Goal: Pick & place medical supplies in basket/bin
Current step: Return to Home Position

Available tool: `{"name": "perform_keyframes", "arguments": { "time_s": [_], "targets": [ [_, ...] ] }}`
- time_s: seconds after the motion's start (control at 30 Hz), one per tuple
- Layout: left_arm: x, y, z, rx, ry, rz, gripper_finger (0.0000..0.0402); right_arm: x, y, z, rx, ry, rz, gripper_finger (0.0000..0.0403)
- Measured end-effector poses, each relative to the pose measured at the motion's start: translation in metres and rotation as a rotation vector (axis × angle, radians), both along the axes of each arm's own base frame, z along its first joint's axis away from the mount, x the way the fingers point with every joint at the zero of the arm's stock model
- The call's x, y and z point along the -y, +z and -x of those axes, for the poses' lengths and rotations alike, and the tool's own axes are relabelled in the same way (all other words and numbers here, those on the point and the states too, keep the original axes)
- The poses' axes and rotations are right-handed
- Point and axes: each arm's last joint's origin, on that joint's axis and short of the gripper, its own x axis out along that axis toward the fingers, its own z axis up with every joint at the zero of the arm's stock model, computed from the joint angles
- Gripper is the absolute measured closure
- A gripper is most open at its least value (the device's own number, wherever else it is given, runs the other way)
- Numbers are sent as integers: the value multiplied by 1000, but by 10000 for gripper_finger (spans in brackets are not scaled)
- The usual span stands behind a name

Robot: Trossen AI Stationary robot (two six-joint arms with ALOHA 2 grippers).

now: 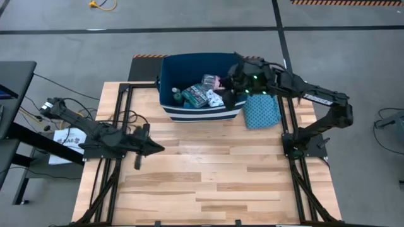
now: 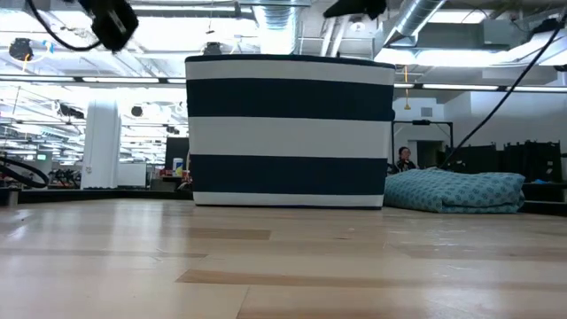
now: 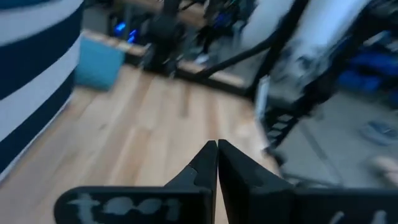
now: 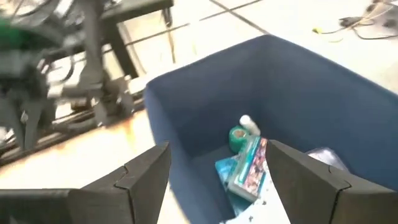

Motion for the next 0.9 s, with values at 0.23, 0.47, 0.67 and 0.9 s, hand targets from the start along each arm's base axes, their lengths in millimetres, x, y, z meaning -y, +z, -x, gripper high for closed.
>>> {"name": "perform_keyframes", "arguments": {
  "time_s": [0.23,0.47,0.67,0.9],
  "targets": [
    [2,20,37,155,-83,-29,402,-35,11,16,14,142,-63,148],
    [11,-3,56,200,33,-57,401,-73,27,9,182,458,-65,148],
    [16,-34,70,307,-93,43,401,-108,32,34,211,422,-4,148],
    [8,-51,80,521,-191,127,401,-124,-3,95,377,363,27,148]
  ]
}}
